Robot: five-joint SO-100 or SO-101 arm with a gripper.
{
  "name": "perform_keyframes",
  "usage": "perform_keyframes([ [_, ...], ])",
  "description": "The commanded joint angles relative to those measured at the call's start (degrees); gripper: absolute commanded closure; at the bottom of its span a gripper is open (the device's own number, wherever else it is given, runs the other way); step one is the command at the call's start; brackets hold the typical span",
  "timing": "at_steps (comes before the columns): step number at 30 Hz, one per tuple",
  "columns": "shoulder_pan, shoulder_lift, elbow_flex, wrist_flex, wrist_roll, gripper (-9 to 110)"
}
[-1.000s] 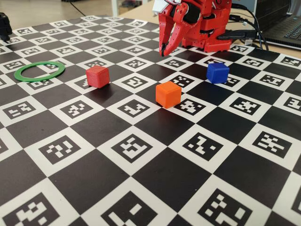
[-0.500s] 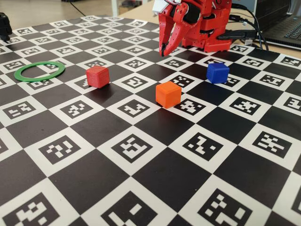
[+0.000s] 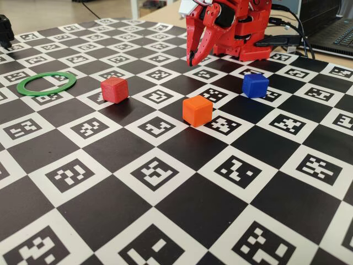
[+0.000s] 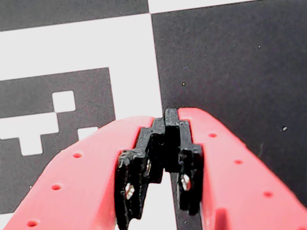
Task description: Grab the red cube then put it in the green circle then put the blue cube on top and finally the orange cube on top
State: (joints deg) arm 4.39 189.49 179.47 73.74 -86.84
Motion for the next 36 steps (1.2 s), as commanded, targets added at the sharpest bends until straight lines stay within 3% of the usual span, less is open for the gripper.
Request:
perform_keyframes([
  [1, 0.44, 2.90, 3.08, 3.87, -0.26, 107],
  [36, 0.00, 2.90, 3.08, 3.87, 0.53, 107],
])
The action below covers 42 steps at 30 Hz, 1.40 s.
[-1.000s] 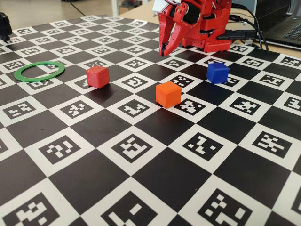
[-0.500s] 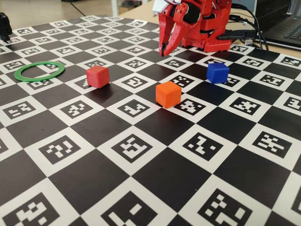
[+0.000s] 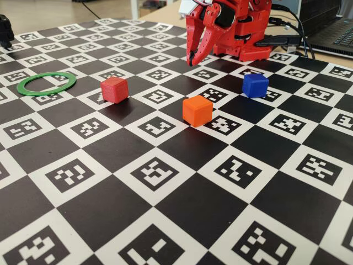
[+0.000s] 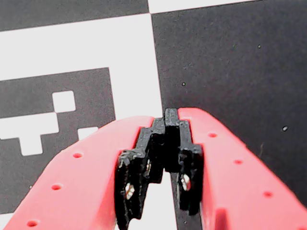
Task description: Grab the red cube then put it in the green circle then put the blue cube on top and finally the orange cube on top
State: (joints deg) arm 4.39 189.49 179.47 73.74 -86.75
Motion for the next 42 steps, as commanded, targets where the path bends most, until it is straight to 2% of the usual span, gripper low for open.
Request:
perform_keyframes([
  [1, 0.00, 2.90, 3.08, 3.78, 0.44, 107],
  [4, -0.18, 0.18, 1.23, 3.78, -1.76, 107],
  [9, -0.79, -15.03, -11.95, -0.44, 7.91, 107],
  [17, -1.49, -37.97, -38.06, 1.76, 22.06, 107],
  [23, -2.72, -50.36, -55.02, 7.82, 35.07, 97],
  [31, -4.22, -70.93, -76.99, 17.93, 50.10, 94],
  [42, -1.05, -87.89, -103.62, 24.08, 59.94, 76],
])
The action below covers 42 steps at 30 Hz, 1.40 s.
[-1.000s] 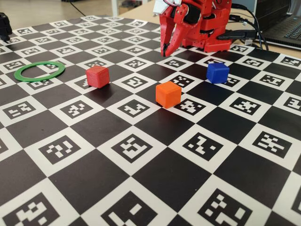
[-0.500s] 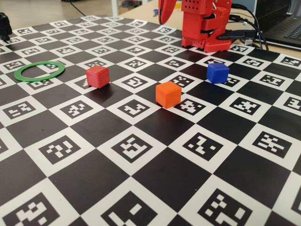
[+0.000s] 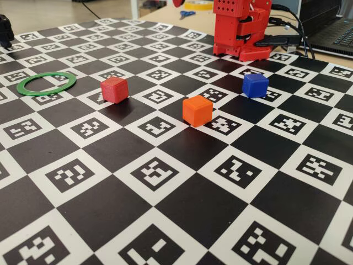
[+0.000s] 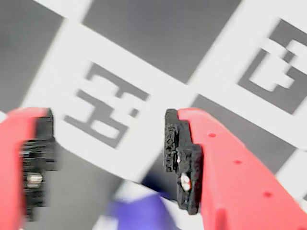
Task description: Grab the red cube then put it in the green circle then put the blue cube on top and finally the orange cube on top
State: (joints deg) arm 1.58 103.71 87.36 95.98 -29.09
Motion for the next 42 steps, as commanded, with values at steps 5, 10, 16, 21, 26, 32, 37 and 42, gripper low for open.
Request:
perform_keyframes([
  [5, 4.83, -11.60, -24.35, 5.01, 6.68, 71],
  [10, 6.86, -21.27, -34.19, 5.62, 11.60, 67],
  [16, 6.68, -28.21, -37.35, 3.96, 16.00, 66],
  [21, 6.42, -32.17, -36.83, 1.41, 16.96, 65],
  [26, 6.33, -35.86, -34.98, -2.29, 17.05, 65],
  [32, 6.33, -36.04, -25.58, -10.46, 16.08, 64],
  [37, 6.33, -36.30, -20.57, -14.41, 15.03, 64],
  [42, 5.80, -36.91, -17.67, -17.14, 15.03, 64],
])
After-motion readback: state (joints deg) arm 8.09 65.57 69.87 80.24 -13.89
